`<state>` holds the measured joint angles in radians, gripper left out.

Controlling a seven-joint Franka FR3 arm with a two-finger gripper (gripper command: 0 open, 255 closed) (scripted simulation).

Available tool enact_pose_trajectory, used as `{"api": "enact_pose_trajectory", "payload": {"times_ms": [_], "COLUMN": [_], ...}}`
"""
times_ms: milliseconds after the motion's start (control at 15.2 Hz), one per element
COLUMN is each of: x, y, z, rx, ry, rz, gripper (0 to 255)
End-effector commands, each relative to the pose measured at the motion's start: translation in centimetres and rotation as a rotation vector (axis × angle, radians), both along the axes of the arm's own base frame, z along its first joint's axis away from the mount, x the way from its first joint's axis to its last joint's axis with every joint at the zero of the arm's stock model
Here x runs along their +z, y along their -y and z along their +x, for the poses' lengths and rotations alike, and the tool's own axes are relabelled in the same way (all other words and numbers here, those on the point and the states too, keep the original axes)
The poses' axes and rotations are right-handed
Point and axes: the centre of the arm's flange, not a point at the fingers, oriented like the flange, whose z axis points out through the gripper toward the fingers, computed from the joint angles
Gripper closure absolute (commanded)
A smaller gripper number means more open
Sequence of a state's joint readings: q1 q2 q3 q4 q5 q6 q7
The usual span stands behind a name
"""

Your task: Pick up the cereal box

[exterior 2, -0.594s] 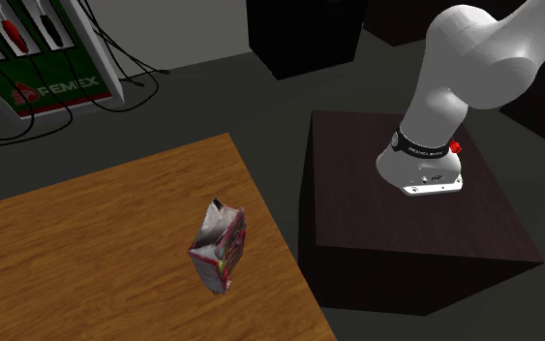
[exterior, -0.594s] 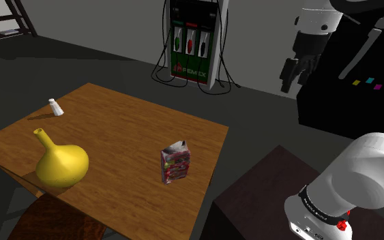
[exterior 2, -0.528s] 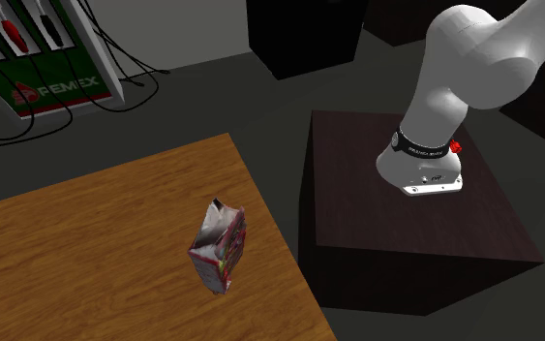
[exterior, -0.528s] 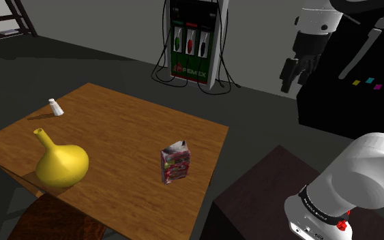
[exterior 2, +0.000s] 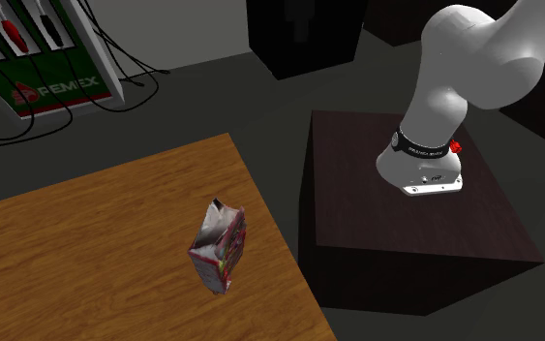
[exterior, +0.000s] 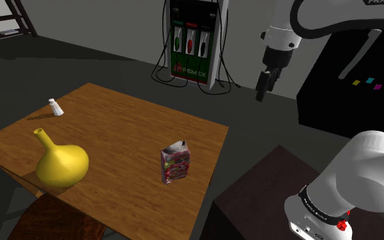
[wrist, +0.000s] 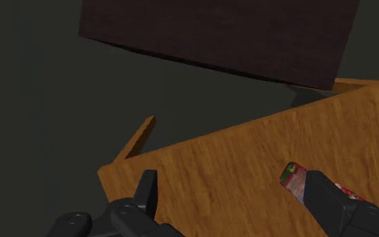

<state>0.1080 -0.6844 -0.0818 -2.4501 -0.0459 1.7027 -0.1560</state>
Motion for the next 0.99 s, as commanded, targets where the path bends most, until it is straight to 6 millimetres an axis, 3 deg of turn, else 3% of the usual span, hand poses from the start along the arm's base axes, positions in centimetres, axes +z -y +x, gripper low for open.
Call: {"api": "enact_pose_trajectory", "payload": {"times_ms": [0, 462, 924], "x": [-1.7, -6.3, -10.5], "y": [-1.1, -6.7, -13.5], "z": [1.8, 6.2, 9.1], "rx": [0.086, 0.377, 0.667], "ry": [0.016, 0.063, 0.111], "rz": [0.014, 0.059, 0.105], "gripper": [0, 0, 0]}}
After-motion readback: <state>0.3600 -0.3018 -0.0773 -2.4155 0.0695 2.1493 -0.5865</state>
